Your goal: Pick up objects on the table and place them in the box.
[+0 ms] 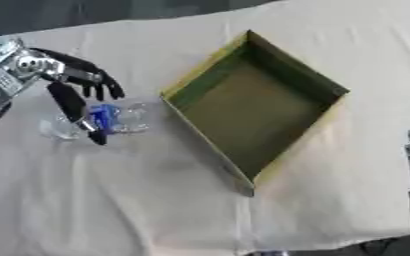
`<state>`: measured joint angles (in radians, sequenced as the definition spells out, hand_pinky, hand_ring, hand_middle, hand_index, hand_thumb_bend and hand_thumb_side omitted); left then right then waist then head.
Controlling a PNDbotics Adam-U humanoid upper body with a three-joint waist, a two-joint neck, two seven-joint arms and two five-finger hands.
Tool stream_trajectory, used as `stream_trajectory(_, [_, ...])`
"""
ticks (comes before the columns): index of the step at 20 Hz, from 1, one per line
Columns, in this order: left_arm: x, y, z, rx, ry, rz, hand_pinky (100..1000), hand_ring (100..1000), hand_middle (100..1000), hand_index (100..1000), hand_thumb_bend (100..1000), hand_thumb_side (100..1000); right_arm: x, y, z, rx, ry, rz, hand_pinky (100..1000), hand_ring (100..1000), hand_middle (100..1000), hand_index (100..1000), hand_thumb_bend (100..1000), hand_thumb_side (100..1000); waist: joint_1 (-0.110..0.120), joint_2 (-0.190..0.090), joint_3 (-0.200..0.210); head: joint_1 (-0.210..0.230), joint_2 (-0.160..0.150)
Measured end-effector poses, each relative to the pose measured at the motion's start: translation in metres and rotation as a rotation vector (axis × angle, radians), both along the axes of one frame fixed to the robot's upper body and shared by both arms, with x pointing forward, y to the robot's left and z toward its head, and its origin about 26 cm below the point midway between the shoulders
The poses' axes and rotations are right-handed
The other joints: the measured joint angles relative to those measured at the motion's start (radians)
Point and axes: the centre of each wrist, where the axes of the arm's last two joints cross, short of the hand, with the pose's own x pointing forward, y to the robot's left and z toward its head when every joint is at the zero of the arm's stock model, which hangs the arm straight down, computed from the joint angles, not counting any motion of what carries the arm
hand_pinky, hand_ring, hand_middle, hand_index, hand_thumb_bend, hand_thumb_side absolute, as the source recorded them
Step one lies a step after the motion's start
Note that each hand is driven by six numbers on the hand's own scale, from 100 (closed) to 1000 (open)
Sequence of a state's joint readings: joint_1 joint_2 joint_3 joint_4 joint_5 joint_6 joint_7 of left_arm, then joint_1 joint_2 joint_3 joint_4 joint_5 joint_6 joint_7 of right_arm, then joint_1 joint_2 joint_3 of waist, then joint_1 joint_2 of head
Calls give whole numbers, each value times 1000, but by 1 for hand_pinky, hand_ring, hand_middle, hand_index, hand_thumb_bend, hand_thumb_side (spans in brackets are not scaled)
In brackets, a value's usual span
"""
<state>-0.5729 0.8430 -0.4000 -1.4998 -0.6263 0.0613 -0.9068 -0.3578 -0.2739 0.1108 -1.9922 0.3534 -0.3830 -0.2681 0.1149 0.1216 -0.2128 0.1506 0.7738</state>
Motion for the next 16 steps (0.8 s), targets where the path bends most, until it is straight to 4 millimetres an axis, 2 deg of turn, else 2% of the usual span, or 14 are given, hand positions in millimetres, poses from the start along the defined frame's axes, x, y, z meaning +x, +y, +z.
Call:
stream_trajectory(8, [-3, -9, 9, 98, -92, -25, 735, 819, 850, 947, 790, 560, 0, 0, 0, 1, 0, 0, 688, 755, 759, 849, 100, 1000, 1, 2, 1, 0, 0])
stream_trajectory(16, [-7, -19, 11, 101, -125, -49, 729, 808, 840, 937, 785, 563, 0, 0, 0, 1, 0, 0, 688, 755, 759, 850, 100, 1000, 3, 3, 3, 0, 0])
